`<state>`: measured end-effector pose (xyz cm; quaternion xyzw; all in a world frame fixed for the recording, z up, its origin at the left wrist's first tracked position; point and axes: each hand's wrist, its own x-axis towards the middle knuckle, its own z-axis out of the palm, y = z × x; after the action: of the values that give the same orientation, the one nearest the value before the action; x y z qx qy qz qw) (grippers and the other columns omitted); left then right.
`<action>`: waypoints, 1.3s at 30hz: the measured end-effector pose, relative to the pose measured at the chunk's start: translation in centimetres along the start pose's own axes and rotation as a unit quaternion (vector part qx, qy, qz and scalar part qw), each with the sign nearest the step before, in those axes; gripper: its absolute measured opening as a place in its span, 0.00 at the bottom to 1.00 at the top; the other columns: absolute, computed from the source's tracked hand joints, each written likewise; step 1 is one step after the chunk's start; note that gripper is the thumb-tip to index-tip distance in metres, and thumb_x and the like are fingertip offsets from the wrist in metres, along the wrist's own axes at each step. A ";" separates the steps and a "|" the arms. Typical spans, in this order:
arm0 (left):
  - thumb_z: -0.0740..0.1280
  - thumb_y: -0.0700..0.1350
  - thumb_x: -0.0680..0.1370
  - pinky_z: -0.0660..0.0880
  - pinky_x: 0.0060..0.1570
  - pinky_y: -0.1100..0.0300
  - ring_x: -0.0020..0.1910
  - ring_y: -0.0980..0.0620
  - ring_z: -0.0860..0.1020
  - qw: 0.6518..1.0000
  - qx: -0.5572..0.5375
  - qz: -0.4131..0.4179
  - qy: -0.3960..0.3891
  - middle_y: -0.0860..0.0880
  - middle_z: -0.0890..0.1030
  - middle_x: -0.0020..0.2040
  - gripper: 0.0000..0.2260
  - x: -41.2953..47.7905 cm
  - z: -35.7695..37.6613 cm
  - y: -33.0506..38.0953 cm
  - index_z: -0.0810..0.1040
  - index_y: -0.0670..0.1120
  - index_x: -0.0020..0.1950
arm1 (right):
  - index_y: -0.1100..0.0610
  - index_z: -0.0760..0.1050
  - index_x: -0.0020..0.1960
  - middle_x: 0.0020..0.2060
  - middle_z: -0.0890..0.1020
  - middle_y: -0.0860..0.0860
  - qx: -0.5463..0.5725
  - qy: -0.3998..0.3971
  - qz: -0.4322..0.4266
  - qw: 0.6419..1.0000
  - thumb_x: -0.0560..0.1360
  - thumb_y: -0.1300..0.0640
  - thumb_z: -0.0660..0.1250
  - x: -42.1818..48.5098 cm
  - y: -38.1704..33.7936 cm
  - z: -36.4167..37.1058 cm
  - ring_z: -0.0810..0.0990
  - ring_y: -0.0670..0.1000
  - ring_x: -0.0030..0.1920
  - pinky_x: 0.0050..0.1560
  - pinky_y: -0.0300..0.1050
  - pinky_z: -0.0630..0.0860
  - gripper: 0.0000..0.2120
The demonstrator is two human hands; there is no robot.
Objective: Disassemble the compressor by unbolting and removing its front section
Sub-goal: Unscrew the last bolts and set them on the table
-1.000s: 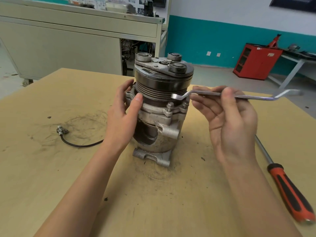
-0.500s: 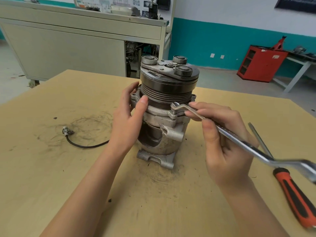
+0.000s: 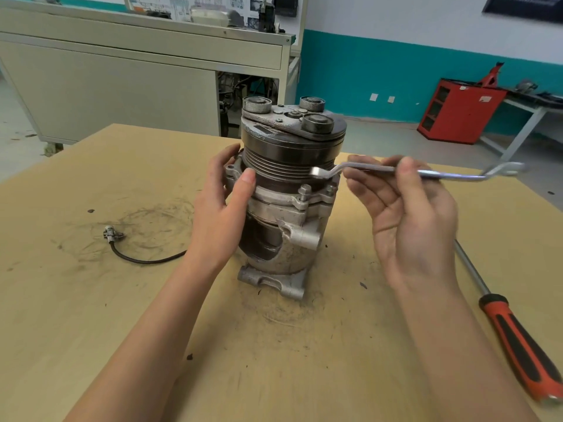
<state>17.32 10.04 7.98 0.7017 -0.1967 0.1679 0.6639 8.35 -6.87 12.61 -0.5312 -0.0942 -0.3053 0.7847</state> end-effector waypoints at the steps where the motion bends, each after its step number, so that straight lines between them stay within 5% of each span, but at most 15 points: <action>1: 0.57 0.64 0.73 0.69 0.52 0.76 0.57 0.70 0.74 1.000 0.001 0.001 0.000 0.65 0.76 0.59 0.21 0.0 -0.1 0.0 0.67 0.63 0.65 | 0.60 0.73 0.47 0.43 0.85 0.56 -0.051 0.005 -0.058 0.997 0.81 0.59 0.55 -0.3 -0.1 0.1 0.84 0.55 0.44 0.45 0.42 0.80 0.10; 4: 0.57 0.64 0.72 0.70 0.56 0.71 0.59 0.69 0.73 1.000 0.006 -0.002 -0.002 0.61 0.75 0.62 0.23 0.0 0.0 -0.1 0.66 0.61 0.67 | 0.59 0.73 0.50 0.45 0.83 0.55 -0.178 -0.025 -0.217 0.959 0.80 0.61 0.57 -1.6 -0.2 0.7 0.84 0.53 0.46 0.46 0.45 0.81 0.06; 8: 0.57 0.64 0.72 0.69 0.58 0.68 0.61 0.67 0.73 1.000 0.008 -0.002 0.000 0.58 0.76 0.63 0.27 0.1 0.0 -0.2 0.67 0.58 0.69 | 0.61 0.74 0.54 0.51 0.80 0.55 -0.271 -0.085 -0.284 0.916 0.80 0.58 0.58 -3.1 0.7 1.3 0.82 0.54 0.52 0.50 0.54 0.80 0.08; 15: 0.57 0.64 0.72 0.70 0.62 0.62 0.62 0.64 0.73 1.000 0.013 0.002 0.008 0.56 0.76 0.65 0.26 0.1 0.1 -0.3 0.67 0.58 0.68 | 0.65 0.76 0.50 0.50 0.82 0.59 -0.419 -0.083 -0.390 0.816 0.81 0.57 0.59 -4.2 1.4 1.7 0.81 0.50 0.54 0.56 0.35 0.75 0.12; 17: 0.58 0.63 0.73 0.70 0.64 0.59 0.63 0.62 0.73 1.000 0.010 0.005 0.009 0.55 0.76 0.65 0.25 0.2 0.1 -0.4 0.67 0.57 0.68 | 0.66 0.76 0.50 0.50 0.82 0.60 -0.418 -0.082 -0.390 0.816 0.81 0.58 0.58 -4.2 1.7 1.9 0.80 0.50 0.53 0.56 0.36 0.75 0.12; 21: 0.58 0.63 0.73 0.70 0.64 0.59 0.63 0.61 0.73 1.000 0.007 0.009 0.004 0.54 0.76 0.65 0.25 0.1 0.0 -0.3 0.67 0.57 0.69 | 0.61 0.71 0.52 0.48 0.80 0.56 -0.307 -0.075 -0.331 0.889 0.81 0.57 0.57 -3.2 1.6 1.6 0.82 0.52 0.50 0.52 0.40 0.76 0.08; 23: 0.57 0.63 0.73 0.71 0.62 0.61 0.62 0.63 0.73 1.000 0.009 0.009 0.004 0.55 0.76 0.64 0.25 0.1 0.1 -0.4 0.67 0.57 0.68 | 0.60 0.70 0.53 0.47 0.79 0.56 -0.289 -0.066 -0.325 0.898 0.81 0.56 0.56 -2.9 1.6 1.4 0.82 0.53 0.50 0.52 0.43 0.76 0.08; 27: 0.58 0.63 0.73 0.70 0.59 0.68 0.61 0.66 0.73 1.000 0.003 0.014 0.004 0.58 0.76 0.62 0.25 0.2 0.1 -0.4 0.67 0.57 0.68 | 0.63 0.70 0.51 0.44 0.81 0.62 -0.360 -0.085 -0.404 0.837 0.81 0.59 0.57 -3.4 2.1 1.5 0.80 0.51 0.52 0.55 0.33 0.74 0.08; 31: 0.57 0.63 0.73 0.70 0.59 0.69 0.61 0.66 0.73 1.000 0.003 0.016 0.008 0.61 0.75 0.61 0.24 0.2 0.1 -0.5 0.67 0.57 0.68 | 0.63 0.71 0.51 0.46 0.82 0.61 -0.381 -0.078 -0.413 0.823 0.81 0.58 0.57 -3.4 2.2 1.6 0.80 0.50 0.50 0.52 0.32 0.75 0.08; 39: 0.58 0.62 0.73 0.70 0.59 0.68 0.59 0.66 0.74 1.000 -0.002 0.023 0.014 0.62 0.76 0.59 0.24 0.2 0.2 -0.5 0.68 0.56 0.67 | 0.62 0.71 0.49 0.47 0.82 0.62 -0.464 -0.081 -0.454 0.756 0.80 0.59 0.58 -3.9 2.3 2.3 0.83 0.55 0.45 0.44 0.44 0.80 0.07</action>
<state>17.79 9.84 7.60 0.6930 -0.2038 0.1923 0.6643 7.00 -2.73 9.96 -0.7480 -0.2339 -0.5878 0.2008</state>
